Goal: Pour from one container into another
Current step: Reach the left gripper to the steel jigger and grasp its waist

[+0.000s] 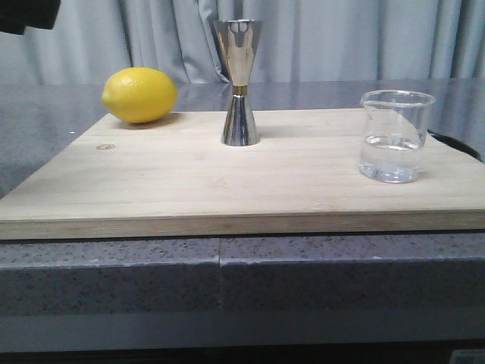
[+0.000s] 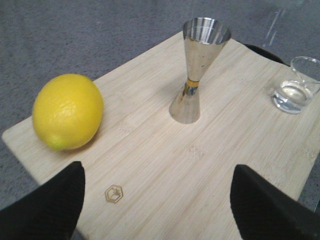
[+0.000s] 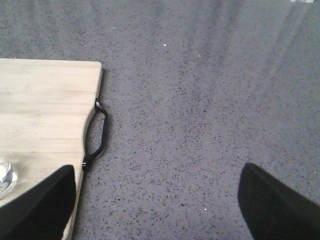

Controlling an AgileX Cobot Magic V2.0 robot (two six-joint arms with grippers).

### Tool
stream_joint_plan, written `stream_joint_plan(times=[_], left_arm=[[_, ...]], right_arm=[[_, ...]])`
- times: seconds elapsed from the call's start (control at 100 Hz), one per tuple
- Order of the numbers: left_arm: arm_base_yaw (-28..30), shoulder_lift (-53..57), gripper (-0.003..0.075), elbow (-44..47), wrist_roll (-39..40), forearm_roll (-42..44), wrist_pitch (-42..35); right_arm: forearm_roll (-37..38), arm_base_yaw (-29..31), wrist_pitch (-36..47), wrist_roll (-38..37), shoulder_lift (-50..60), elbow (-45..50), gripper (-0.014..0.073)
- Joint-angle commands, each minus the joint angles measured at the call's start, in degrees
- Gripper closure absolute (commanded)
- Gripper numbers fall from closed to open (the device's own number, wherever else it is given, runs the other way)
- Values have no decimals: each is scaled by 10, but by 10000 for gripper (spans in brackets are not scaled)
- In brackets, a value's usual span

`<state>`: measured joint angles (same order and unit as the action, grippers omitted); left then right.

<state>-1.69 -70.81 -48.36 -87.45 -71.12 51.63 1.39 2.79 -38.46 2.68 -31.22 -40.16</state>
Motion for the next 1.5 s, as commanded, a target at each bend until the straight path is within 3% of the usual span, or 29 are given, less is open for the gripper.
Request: stream_joint_plan(times=[0.0,0.4,0.87,1.19,1.49], left_arm=[[1,-19,167,-20,-77,-93,38],[1,-121,167,-20,-257,-216,145],[0,-201,167,-20,-375,-299,217],[-16,-267,167,-31,-414,-351,217],[-94,-319,167,-98,-419,-351,217]], right_arm=[[0,-1,49,1,-6,-20,-6],[0,-1,58,1,-6,-20,-6],[2,-1,58,3,-6,-20,-6],[15,-1,58,3,-6,-20,-6],[15,-1,58,3,-6,-20,-6]])
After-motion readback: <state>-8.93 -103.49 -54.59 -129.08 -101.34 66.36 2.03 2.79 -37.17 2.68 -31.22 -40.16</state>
